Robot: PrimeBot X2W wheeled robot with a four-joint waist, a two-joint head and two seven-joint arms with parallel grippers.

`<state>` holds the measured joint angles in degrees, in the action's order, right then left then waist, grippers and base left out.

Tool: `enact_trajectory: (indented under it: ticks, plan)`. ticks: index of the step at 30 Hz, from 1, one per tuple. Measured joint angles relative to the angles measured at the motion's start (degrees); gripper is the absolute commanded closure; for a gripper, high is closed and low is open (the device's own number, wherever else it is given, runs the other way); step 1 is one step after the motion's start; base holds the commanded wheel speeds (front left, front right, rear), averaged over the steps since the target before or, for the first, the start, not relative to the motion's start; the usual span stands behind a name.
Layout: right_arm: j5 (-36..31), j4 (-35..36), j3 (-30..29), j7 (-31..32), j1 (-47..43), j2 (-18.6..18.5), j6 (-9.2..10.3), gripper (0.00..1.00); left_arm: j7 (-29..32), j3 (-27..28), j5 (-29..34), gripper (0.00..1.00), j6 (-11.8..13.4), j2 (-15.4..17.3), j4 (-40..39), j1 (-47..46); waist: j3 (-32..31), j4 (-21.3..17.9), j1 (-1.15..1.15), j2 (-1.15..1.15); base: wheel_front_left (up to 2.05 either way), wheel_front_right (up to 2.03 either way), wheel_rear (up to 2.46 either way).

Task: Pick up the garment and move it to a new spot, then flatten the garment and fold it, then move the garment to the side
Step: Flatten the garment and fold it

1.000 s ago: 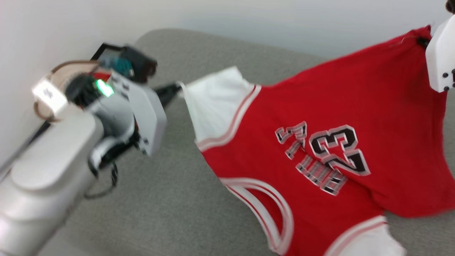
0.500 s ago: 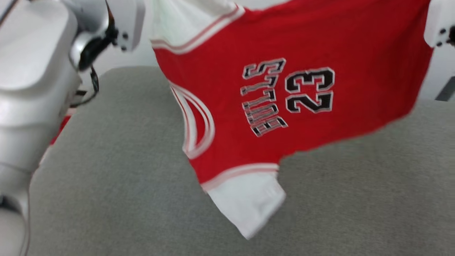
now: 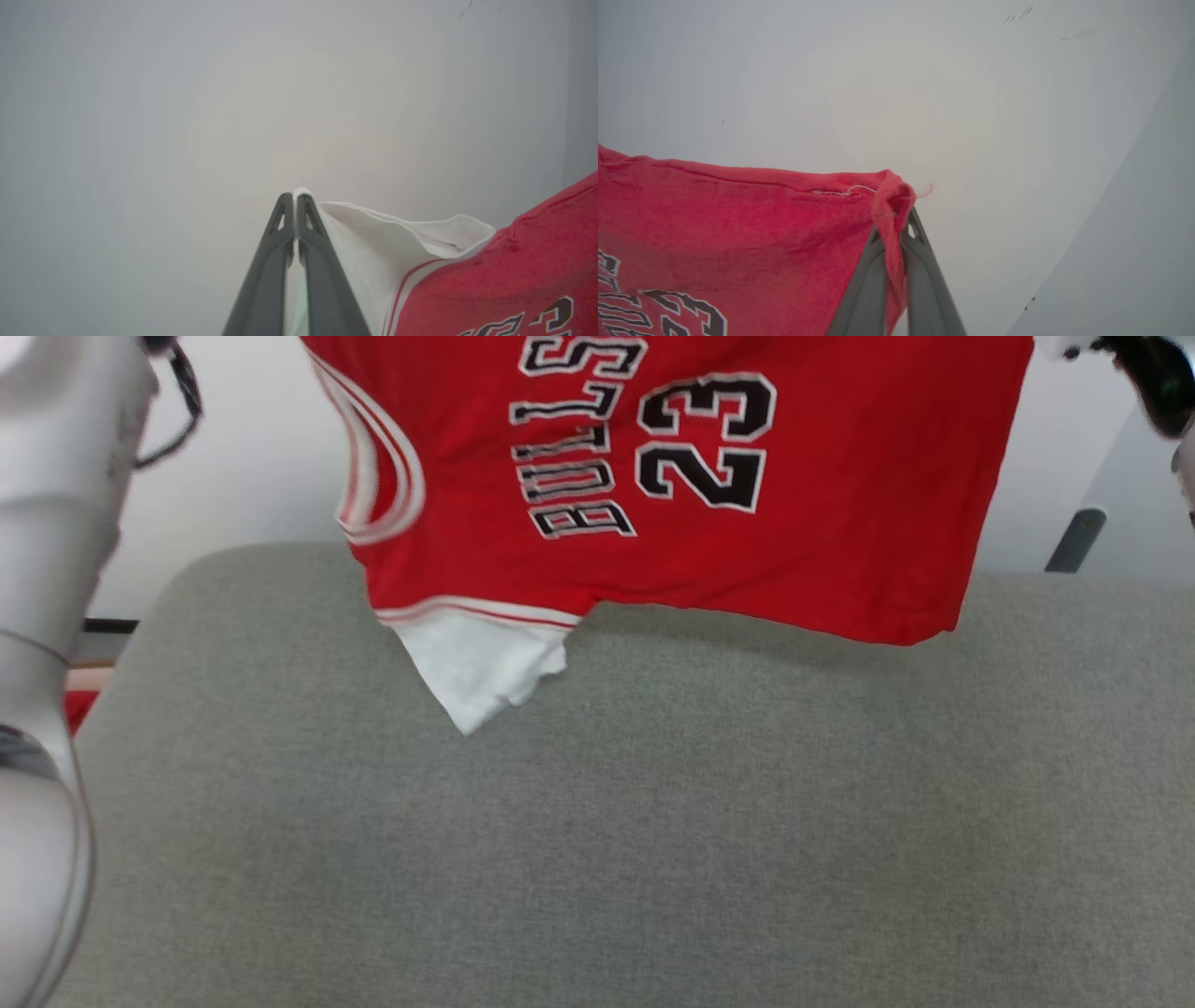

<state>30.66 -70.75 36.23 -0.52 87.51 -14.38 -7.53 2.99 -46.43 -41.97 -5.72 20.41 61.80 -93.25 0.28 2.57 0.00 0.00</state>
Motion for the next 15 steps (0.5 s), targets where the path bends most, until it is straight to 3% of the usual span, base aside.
enact_trajectory:
  ticks: [7,15]
  plan:
    - [-1.7,-1.5,-1.6,-3.1,6.1,0.5,0.01,1.0,-4.6,0.4,1.1,1.0,-0.3,0.0,3.3,-8.9,4.1,-1.3,0.0,0.0,0.0,0.0,0.0]
    - [-5.6,-2.4,-4.1,-9.8,15.1,1.2,0.01,1.0,-10.3,0.5,3.1,1.0,-0.3,1.1,4.3,-20.9,13.6,-2.6,0.0,0.0,0.0,0.0,0.0]
